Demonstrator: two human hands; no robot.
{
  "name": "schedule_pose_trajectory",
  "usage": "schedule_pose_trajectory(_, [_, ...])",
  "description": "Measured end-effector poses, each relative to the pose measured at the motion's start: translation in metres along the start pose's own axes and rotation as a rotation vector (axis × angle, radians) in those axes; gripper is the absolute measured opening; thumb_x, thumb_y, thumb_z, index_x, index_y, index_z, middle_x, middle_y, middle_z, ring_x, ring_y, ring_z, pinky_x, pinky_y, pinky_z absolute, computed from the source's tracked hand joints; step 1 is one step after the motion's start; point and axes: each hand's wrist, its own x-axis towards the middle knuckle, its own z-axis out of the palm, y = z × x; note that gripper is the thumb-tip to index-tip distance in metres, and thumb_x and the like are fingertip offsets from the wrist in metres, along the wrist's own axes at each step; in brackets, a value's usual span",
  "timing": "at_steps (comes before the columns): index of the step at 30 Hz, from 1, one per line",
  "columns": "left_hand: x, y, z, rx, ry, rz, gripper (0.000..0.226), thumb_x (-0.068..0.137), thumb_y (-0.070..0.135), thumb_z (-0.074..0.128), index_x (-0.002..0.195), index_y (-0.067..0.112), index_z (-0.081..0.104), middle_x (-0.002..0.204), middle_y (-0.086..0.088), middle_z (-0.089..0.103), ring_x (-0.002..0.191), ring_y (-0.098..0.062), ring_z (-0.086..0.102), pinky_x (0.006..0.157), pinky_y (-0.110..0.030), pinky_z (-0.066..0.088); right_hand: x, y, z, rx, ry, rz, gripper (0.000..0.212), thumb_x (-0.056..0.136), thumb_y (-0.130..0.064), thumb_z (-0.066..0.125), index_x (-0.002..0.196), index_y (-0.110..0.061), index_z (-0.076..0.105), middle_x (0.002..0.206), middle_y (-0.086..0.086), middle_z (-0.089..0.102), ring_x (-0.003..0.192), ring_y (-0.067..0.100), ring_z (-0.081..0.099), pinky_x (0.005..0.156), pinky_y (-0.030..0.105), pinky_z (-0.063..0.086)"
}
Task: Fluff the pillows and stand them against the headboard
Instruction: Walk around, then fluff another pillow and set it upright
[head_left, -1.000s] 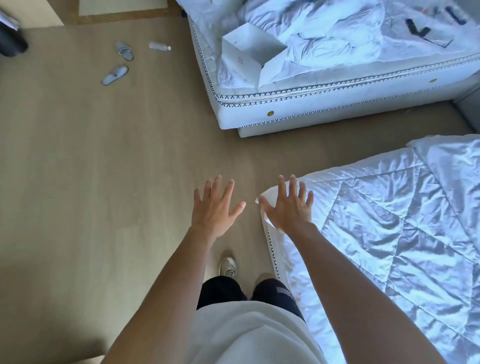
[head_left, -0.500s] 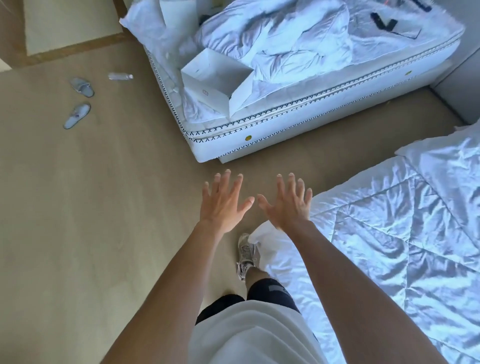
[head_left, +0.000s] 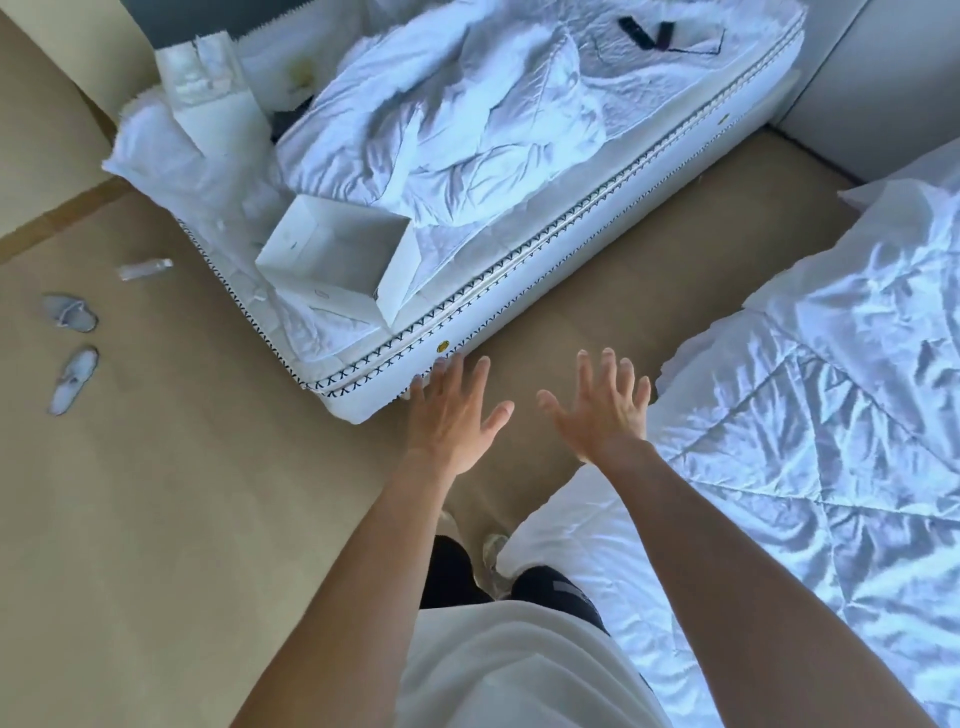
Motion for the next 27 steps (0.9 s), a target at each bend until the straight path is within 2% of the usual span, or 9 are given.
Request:
schedule_pose_trajectory(13, [0.221, 0.029, -0.056, 0.124, -0.078, 0.401, 0.075, 0.099, 0.069, 0.024, 0.161, 0.028, 0.012, 0.169, -0.008, 0.006, 0.156, -0.031, 0.007, 0.125, -0.055, 0.008, 0.146, 0.019, -0.051, 0.124, 0.065, 0.382, 0.089, 0.089, -0.077, 0.024, 0.159, -0.022, 0.015, 0.165, 0.015, 0.011, 0.150, 0.036, 0.010, 0.121, 0.056, 0.010])
schedule_pose_trajectory(20, [0.326, 0.059, -0.087, 0.206, -0.069, 0.609, 0.075, 0.099, 0.067, 0.029, 0.161, 0.026, 0.016, 0.168, -0.008, 0.011, 0.154, -0.032, 0.014, 0.123, -0.056, 0.013, 0.197, 0.026, -0.086, 0.200, 0.103, 0.565, 0.088, 0.091, -0.076, 0.026, 0.159, -0.021, 0.012, 0.166, 0.016, 0.008, 0.152, 0.037, 0.007, 0.121, 0.056, 0.006])
schedule_pose_trajectory(27, [0.402, 0.125, -0.101, 0.191, -0.068, 0.755, 0.078, 0.095, 0.069, 0.027, 0.159, 0.023, 0.023, 0.166, -0.011, 0.018, 0.152, -0.034, 0.020, 0.121, -0.059, 0.019, 0.240, 0.067, -0.116, 0.242, 0.106, 0.714, 0.088, 0.092, -0.075, 0.028, 0.160, -0.022, 0.010, 0.167, 0.016, 0.006, 0.153, 0.037, 0.003, 0.123, 0.057, 0.005])
